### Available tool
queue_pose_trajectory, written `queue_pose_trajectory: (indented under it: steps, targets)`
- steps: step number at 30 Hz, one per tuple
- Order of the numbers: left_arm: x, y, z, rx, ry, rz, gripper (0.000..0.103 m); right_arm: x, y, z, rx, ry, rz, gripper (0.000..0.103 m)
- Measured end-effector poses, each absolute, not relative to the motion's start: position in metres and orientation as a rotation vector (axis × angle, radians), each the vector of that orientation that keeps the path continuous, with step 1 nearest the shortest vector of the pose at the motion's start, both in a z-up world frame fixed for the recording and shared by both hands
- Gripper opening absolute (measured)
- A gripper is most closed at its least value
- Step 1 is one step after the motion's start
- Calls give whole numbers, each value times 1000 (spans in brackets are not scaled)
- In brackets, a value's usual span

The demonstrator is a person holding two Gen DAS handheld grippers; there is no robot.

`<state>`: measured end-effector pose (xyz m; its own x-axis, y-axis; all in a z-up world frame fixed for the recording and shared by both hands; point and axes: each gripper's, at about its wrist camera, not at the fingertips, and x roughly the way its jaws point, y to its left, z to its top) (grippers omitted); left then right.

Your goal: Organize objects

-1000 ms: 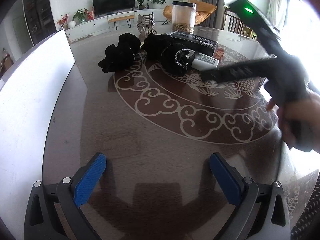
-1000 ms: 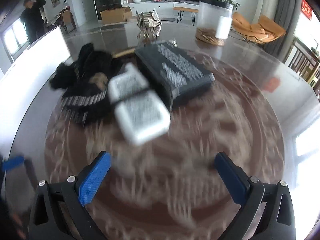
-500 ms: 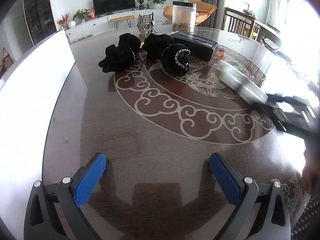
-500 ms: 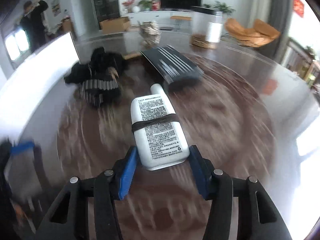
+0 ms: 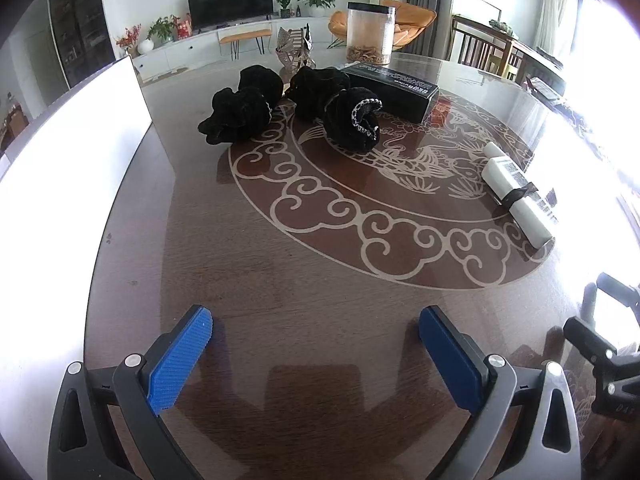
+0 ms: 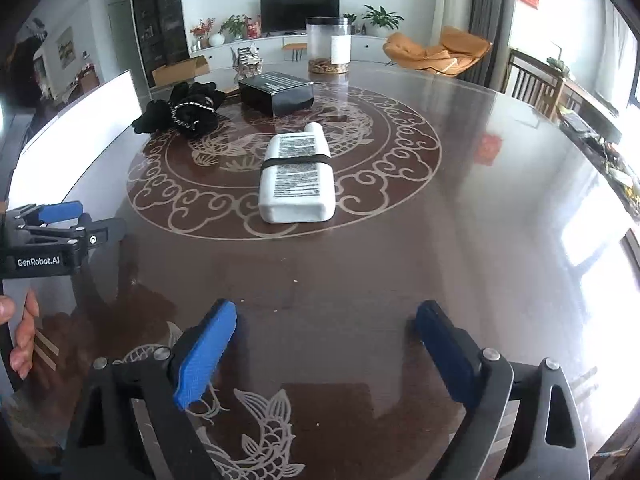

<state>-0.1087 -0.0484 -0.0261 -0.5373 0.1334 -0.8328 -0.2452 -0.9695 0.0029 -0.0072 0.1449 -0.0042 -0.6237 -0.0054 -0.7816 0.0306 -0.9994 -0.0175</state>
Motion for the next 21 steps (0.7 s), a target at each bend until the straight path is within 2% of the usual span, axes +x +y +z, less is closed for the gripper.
queue_pose_trajectory:
  steps: [9,16,18,19,20,21]
  targets:
    - [-200,6,-22,-1485,163,2520,103,-11,141,-9,1360,47,-2787,99]
    - [-277,25,-24,-1557,190,2605,103,-10,140,-10,1359,49,-2784,99]
    - [-276,26,-22,-1496,176,2609,77,-11,139,-10,1360,50,-2784,100]
    - [-273,26,-19,-1464,152,2604,52,-11,139,-10,1360,50,-2784,100]
    - [-267,27,-18,-1449,171,2608,34,-10,139,-10,1360,51,-2782,100]
    - [-261,29,-17,-1433,183,2595,31,-10,139,-10,1361,51,-2780,101]
